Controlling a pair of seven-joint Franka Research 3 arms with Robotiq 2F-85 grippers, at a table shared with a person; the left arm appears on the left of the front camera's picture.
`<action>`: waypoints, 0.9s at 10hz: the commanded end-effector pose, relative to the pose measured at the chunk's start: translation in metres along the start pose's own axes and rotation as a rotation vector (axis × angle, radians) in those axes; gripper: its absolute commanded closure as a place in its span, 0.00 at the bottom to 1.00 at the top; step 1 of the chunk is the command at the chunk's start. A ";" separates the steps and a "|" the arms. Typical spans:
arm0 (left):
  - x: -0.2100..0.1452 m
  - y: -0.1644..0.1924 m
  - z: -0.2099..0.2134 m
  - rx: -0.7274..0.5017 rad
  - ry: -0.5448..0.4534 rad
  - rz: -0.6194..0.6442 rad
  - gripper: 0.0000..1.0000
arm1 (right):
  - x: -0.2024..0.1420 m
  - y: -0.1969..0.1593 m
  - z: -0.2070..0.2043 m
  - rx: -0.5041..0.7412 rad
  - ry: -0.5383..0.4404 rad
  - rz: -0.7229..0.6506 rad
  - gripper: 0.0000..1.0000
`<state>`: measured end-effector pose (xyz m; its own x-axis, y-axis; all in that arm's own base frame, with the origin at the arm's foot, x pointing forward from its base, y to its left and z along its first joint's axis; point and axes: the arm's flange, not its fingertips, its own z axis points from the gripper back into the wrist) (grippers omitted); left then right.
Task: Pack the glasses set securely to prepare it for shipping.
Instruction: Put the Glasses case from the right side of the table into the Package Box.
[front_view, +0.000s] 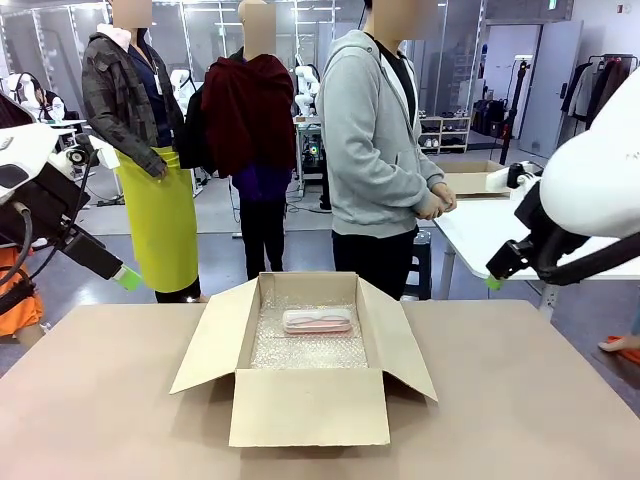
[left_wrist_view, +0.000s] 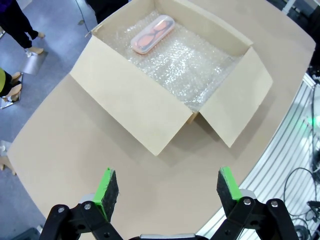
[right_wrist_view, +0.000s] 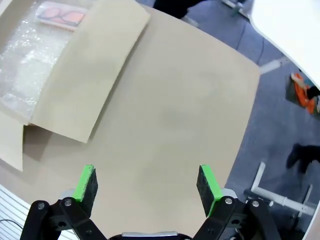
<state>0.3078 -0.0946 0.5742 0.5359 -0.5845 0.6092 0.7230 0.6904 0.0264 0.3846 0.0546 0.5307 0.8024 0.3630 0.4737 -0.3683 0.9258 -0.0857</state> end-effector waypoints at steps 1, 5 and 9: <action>-0.001 0.001 0.000 -0.002 -0.020 -0.011 0.00 | 0.000 0.015 0.003 -0.067 -0.010 -0.027 0.00; -0.001 0.001 0.000 -0.002 -0.020 -0.011 0.00 | 0.000 0.000 0.000 0.000 0.000 0.000 0.00; -0.001 0.001 0.000 -0.002 -0.020 -0.011 0.00 | 0.000 0.000 0.000 0.000 0.000 0.000 0.00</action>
<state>0.3078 -0.0946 0.5742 0.5359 -0.5845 0.6092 0.7229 0.6904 0.0264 0.3829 0.0554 0.5298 0.8065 0.3537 0.4737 -0.3609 0.9292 -0.0795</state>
